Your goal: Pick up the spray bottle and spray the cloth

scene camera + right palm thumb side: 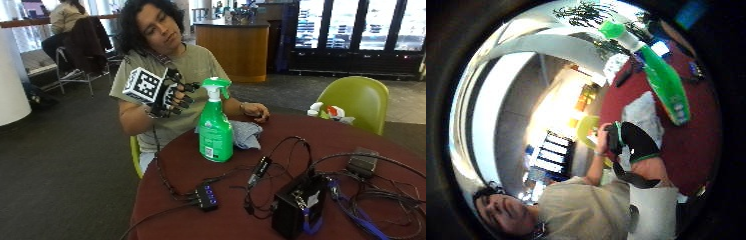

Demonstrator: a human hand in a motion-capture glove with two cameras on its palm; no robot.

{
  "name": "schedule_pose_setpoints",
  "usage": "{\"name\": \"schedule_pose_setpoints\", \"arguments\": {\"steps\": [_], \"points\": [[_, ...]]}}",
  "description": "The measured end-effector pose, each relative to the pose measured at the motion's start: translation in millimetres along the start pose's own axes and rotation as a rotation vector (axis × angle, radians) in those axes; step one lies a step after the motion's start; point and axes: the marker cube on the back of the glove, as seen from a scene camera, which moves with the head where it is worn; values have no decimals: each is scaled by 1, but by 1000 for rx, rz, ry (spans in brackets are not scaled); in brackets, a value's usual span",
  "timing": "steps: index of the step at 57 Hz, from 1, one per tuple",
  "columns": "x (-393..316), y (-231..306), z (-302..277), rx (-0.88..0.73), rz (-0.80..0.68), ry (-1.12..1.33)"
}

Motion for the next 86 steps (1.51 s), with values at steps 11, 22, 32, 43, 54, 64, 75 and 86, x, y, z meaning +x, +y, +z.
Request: {"name": "schedule_pose_setpoints", "arguments": {"steps": [11, 22, 32, 43, 54, 64, 75, 86], "points": [[2, -50, 41, 152, 48, -306], [8, -93, 59, 179, 111, -411], [18, -124, 74, 209, 147, -343], [18, -149, 87, 172, 173, -333], [9, -148, 87, 190, 143, -400], [-7, -113, 58, 448, 111, -459], [-30, -96, -1, 185, -11, -350], [-73, -92, -24, -282, -9, -17]]}}
